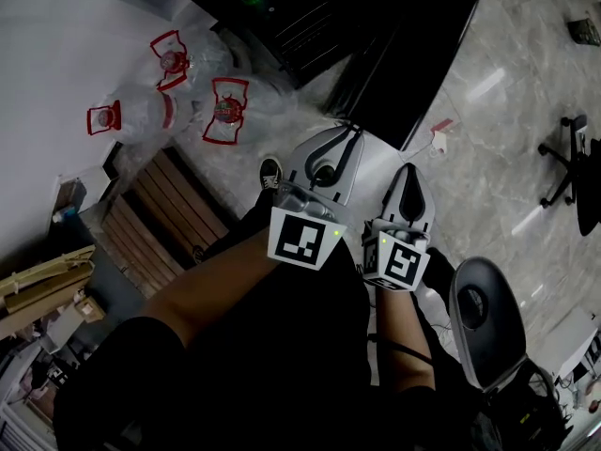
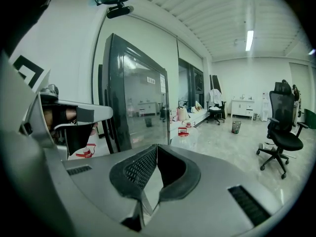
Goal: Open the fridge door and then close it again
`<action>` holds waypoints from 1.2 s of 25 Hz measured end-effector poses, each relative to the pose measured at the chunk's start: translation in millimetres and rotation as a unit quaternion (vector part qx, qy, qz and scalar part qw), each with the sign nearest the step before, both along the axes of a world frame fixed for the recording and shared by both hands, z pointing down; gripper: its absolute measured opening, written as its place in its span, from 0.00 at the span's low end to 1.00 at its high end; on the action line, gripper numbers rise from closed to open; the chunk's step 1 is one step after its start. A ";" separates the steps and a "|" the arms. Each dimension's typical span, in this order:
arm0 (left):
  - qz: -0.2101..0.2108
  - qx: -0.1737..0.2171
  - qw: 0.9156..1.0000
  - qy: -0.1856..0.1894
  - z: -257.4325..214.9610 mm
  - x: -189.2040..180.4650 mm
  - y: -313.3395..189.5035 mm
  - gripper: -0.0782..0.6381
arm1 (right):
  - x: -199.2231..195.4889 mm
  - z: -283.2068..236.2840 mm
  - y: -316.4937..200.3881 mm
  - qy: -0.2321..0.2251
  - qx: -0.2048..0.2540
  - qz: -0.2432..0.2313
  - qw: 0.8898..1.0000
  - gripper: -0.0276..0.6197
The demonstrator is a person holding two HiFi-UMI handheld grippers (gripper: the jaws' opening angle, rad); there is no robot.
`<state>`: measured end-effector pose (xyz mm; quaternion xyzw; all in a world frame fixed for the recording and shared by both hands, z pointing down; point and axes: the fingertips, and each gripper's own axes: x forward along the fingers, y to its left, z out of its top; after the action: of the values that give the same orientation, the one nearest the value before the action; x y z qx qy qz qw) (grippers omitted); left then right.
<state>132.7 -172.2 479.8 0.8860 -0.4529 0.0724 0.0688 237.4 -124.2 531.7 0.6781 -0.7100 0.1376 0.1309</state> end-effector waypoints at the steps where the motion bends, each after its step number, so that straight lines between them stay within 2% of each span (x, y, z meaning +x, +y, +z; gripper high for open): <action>1: -0.005 0.000 1.000 0.000 0.3 -5.6 -2.4 0.15 | -4.1 0.1 -2.5 0.000 0.000 -0.004 1.000 0.07; 5: -0.032 0.001 0.999 -0.003 1.4 -30.8 -12.3 0.15 | -20.7 0.0 -11.4 -0.001 0.001 -0.020 1.000 0.07; 10: -0.070 -0.010 0.997 0.015 5.9 -64.8 -32.0 0.15 | -34.9 2.5 -21.7 -0.001 -0.003 -0.036 0.999 0.07; 19: -0.102 0.003 0.995 0.004 8.0 -129.9 -86.6 0.16 | -53.8 7.3 -45.4 -0.001 -0.009 -0.051 0.999 0.07; 23: -0.107 0.014 0.994 0.006 4.1 -138.5 -100.7 0.17 | -62.1 7.5 -56.3 0.002 -0.010 -0.060 0.998 0.07; 27: -0.118 0.008 0.993 0.020 3.9 -138.2 -101.6 0.17 | -64.3 4.3 -64.3 0.006 -0.003 -0.064 0.998 0.07; 30: -0.123 0.015 0.992 0.012 4.9 -138.2 -100.2 0.17 | -61.9 5.1 -64.5 0.005 -0.002 -0.062 0.998 0.07</action>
<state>-5.4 -272.5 484.6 0.8252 -0.5586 0.0465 0.0695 175.4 -188.7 536.8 0.6331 -0.7499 0.1270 0.1437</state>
